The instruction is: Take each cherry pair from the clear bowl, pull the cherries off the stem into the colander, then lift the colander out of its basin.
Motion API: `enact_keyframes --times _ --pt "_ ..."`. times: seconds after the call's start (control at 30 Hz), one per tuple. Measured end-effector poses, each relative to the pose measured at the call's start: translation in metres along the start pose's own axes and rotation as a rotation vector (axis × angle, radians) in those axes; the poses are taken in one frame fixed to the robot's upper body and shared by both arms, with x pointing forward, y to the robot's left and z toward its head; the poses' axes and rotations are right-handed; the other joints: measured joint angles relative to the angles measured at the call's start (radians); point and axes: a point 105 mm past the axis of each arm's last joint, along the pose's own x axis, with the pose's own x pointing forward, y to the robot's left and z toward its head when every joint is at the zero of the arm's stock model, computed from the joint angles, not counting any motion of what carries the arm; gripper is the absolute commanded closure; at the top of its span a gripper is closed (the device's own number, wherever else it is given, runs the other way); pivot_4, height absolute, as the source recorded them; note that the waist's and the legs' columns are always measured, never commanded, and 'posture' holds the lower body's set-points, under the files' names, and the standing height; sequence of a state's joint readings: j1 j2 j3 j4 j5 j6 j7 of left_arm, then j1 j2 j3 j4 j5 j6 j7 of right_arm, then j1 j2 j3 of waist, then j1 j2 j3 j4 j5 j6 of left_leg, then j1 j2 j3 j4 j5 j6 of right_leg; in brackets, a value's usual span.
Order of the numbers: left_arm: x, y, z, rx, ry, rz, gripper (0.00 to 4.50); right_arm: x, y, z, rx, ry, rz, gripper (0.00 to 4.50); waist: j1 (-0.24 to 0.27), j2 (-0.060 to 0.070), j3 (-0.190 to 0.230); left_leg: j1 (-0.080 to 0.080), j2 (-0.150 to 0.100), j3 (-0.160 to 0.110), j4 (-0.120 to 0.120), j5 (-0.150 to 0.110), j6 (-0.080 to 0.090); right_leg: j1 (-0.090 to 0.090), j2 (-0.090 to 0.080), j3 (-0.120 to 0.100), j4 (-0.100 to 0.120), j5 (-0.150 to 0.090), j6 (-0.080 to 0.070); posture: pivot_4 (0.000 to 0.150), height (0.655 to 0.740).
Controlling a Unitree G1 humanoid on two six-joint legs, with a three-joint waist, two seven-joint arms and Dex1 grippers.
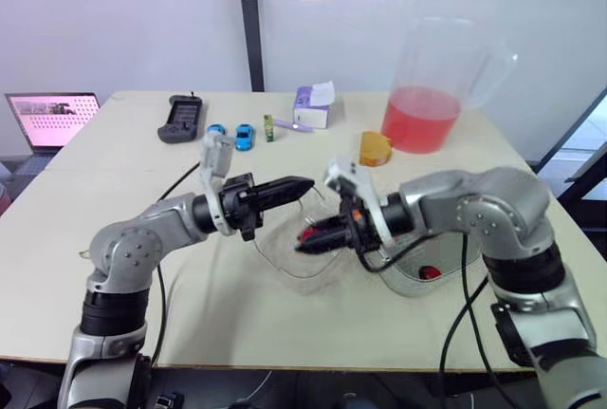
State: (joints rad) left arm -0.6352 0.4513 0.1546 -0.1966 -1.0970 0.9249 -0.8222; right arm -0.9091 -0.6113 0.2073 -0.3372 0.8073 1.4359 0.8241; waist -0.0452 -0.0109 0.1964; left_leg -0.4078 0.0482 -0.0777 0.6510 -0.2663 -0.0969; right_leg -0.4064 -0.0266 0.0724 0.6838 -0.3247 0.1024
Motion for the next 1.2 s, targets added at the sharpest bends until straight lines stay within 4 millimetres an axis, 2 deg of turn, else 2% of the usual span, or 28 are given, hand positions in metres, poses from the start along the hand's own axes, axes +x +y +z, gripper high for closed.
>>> enact_keyframes --times 0.17,0.3,0.43,0.5,0.53,0.6,0.7,0.87,0.97,1.03,1.1,1.2 --pt "0.001 0.000 0.002 -0.006 -0.016 0.001 4.50 -0.001 0.000 -0.002 -0.010 0.012 -0.009 3.91 0.001 0.000 0.000 0.000 0.000 0.000 0.000 0.000 0.000 0.000 0.000 0.000 0.000 0.000 0.000 0.150 0.7400" --pt "0.000 -0.001 0.005 -0.004 -0.029 0.000 4.50 -0.013 -0.007 0.003 -0.011 0.005 -0.050 3.91 0.002 0.000 0.000 0.000 0.000 0.000 0.000 0.000 0.000 0.000 0.000 0.000 0.000 0.000 0.000 0.150 0.7400" --pt "0.000 -0.001 0.006 -0.004 -0.033 0.000 4.50 -0.053 -0.019 0.019 -0.048 -0.057 -0.145 3.91 0.006 0.000 0.000 -0.001 0.000 0.000 0.000 0.000 0.000 0.000 0.000 0.000 -0.002 0.000 0.000 0.150 0.7400" --pt "-0.001 -0.001 0.005 -0.003 -0.030 0.001 4.50 -0.081 -0.021 0.019 -0.112 -0.064 -0.214 3.91 0.012 0.000 0.000 -0.001 0.000 0.000 -0.001 0.000 0.001 0.000 0.000 0.000 -0.003 0.000 0.000 0.150 0.7400" --pt "-0.002 0.000 0.005 -0.002 -0.026 0.006 4.50 -0.095 -0.024 0.011 -0.135 -0.044 -0.267 3.91 0.015 0.000 0.000 -0.001 0.000 0.000 -0.001 -0.001 0.001 0.000 0.000 -0.001 -0.003 0.000 0.000 0.150 0.7400" --pt "-0.006 0.000 0.005 0.001 -0.013 0.017 4.50 -0.121 -0.040 -0.016 -0.150 0.053 -0.411 3.91 0.023 0.000 0.000 -0.001 0.000 0.001 -0.001 -0.001 0.001 0.001 0.000 0.000 -0.004 0.000 0.000 0.150 0.7400" --pt "-0.009 -0.001 0.005 0.006 0.002 0.012 4.50 -0.144 -0.067 -0.052 -0.124 0.160 -0.561 3.91 0.017 0.000 0.000 0.001 0.000 0.003 0.000 -0.001 0.001 0.001 0.000 0.003 -0.002 0.000 0.000 0.150 0.7400" --pt "-0.011 -0.003 0.005 0.010 0.014 0.001 4.50 -0.155 -0.084 -0.077 -0.091 0.196 -0.625 3.91 0.000 0.000 0.000 0.001 0.000 0.003 -0.001 -0.001 0.001 0.000 0.000 0.003 -0.001 0.000 0.000 0.150 0.7400" --pt "-0.011 -0.003 0.006 0.012 0.016 -0.002 4.50 -0.151 -0.088 -0.081 -0.084 0.188 -0.621 3.91 0.002 0.000 0.000 0.001 0.000 0.003 -0.001 0.000 0.001 0.000 0.000 0.003 -0.001 0.000 0.000 0.150 0.7400" --pt "-0.010 -0.003 0.006 0.014 0.017 -0.004 4.50 -0.149 -0.089 -0.083 -0.072 0.187 -0.617 2.90 0.003 0.000 0.000 0.001 0.000 0.003 -0.001 0.000 0.001 0.000 0.000 0.003 -0.001 0.000 0.000 0.150 0.7400" --pt "-0.011 -0.003 0.006 0.014 0.018 -0.003 4.50 -0.150 -0.089 -0.085 -0.050 0.186 -0.613 2.15 0.006 0.000 0.000 0.001 0.000 0.003 0.000 0.000 0.001 0.000 0.000 0.003 -0.001 0.000 0.000 0.150 0.7400" --pt "-0.011 -0.003 0.006 0.014 0.021 -0.002 4.50 -0.151 -0.084 -0.084 -0.012 0.158 -0.579 0.66 0.007 0.000 0.000 0.001 0.000 0.003 0.000 0.000 0.001 0.000 0.000 0.003 -0.001 0.000 0.000 0.150 0.7400"
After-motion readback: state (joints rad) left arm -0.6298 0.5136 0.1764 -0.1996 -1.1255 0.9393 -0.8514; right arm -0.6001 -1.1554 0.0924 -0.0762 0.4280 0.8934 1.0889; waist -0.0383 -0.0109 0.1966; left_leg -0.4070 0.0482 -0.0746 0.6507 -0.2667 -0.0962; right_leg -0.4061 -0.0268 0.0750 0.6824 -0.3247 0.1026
